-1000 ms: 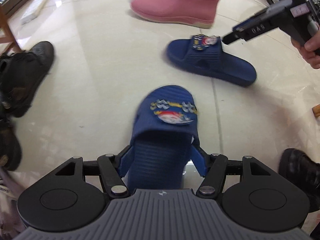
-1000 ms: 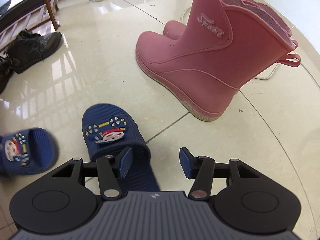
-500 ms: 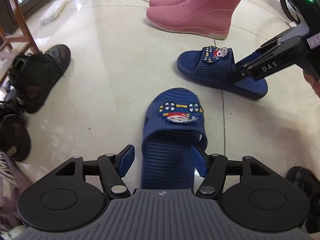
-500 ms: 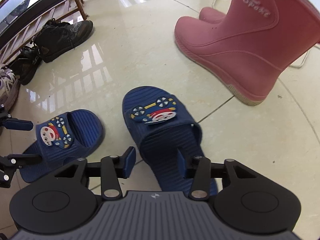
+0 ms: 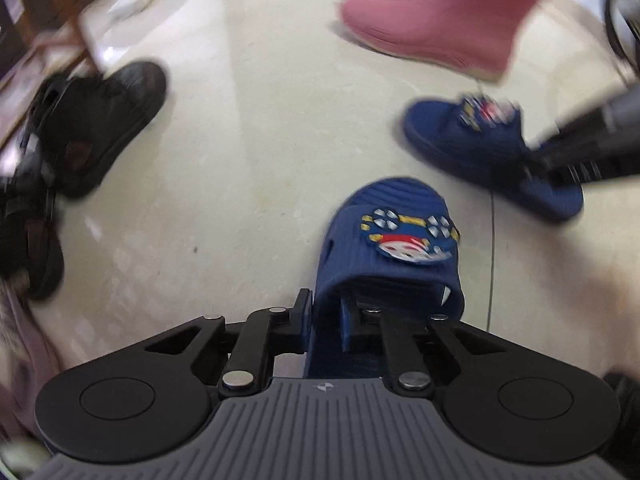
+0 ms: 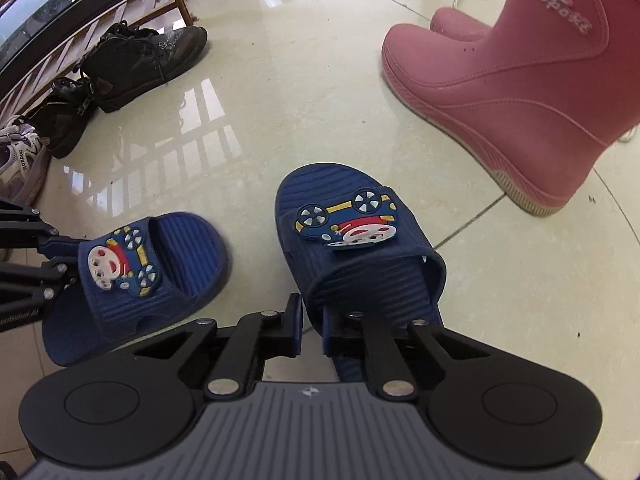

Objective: Organize scattered shoes
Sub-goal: 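Lower the slides side by side on the floor, aligning them as a pair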

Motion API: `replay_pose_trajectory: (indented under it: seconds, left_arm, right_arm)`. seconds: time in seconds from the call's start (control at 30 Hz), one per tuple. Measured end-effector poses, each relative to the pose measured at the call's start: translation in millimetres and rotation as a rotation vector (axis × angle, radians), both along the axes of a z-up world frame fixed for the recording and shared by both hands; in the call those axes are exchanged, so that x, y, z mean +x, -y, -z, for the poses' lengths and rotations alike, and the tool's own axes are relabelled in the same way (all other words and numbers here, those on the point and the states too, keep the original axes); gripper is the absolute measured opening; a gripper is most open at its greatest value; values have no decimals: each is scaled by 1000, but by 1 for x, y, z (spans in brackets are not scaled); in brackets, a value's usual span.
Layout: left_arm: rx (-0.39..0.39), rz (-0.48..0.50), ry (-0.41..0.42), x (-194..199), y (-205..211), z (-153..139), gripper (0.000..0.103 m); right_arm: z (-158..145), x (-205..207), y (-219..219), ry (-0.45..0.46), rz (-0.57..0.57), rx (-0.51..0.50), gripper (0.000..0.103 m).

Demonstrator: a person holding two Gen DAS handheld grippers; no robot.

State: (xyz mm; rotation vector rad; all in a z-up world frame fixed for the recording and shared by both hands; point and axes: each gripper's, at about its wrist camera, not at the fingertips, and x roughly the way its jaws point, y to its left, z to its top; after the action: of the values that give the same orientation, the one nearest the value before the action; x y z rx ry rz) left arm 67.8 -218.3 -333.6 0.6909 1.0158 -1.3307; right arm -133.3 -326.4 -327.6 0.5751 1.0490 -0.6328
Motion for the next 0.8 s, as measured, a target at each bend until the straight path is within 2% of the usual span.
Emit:
replay_pose_trajectory:
  seconds: [0.13,0.3,0.47,0.67,0.8]
  left_arm:
    - [36,-195,-87,12,-7,2,11]
    - [78,-292,-158,6,-12,4,12]
    - [111,-279,-205,-6,-9,6,13]
    - [105,-267,-160,-9,-5,4,13]
    - [107,-264,-165,-6,-5,4,13]
  right_arm:
    - [1,2,-12,7,-7,33,11]
    - [0,18,-30,33,-51,67,10]
    - [-4,34,-36,52,-77,55,10]
    - [-10,51,-36,36,-153,-47,10]
    - [-11,59,-32,34,-192,-56,10]
